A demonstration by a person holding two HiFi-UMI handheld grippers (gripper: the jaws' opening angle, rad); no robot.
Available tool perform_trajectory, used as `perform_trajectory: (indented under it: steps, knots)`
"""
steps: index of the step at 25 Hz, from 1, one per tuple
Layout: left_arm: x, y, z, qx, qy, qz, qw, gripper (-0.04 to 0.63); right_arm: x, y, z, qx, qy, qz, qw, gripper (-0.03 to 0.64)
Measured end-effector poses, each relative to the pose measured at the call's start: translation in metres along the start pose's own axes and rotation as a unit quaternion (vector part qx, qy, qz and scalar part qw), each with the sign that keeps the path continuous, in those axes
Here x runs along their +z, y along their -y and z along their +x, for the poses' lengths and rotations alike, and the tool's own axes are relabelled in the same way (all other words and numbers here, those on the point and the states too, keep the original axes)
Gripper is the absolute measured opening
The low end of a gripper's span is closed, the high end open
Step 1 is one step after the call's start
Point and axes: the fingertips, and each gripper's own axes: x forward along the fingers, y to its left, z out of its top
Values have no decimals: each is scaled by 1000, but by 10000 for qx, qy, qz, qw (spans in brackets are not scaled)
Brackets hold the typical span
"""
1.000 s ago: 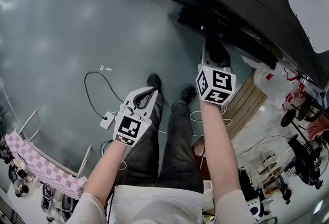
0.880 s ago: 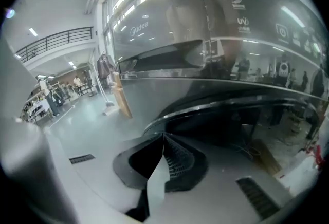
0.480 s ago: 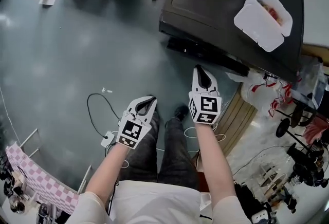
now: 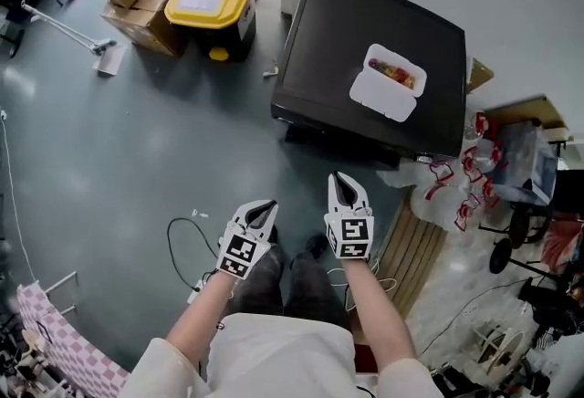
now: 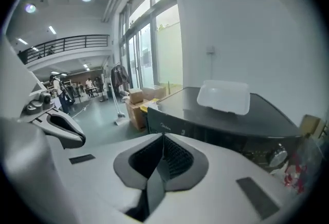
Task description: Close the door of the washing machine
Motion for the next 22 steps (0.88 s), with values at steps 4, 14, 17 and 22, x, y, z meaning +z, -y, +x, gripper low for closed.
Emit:
perform_trajectory:
  steps: [4,14,17,22]
  knots:
    - [36,20,-25,24,139,169,9998,8,41,3,-48,8,211,-200,9996,31]
    - [127,67,-87,7,478,736,9961,9,126,-2,-151,182,734,-67,9971,31]
    - [154,80,-102,43,589,863,9945,9,144,1,-178,271,788,13,9965,32]
    - [198,95,-129,10,845,965,9917,9,164,6,-218,327,824,8,9961,32]
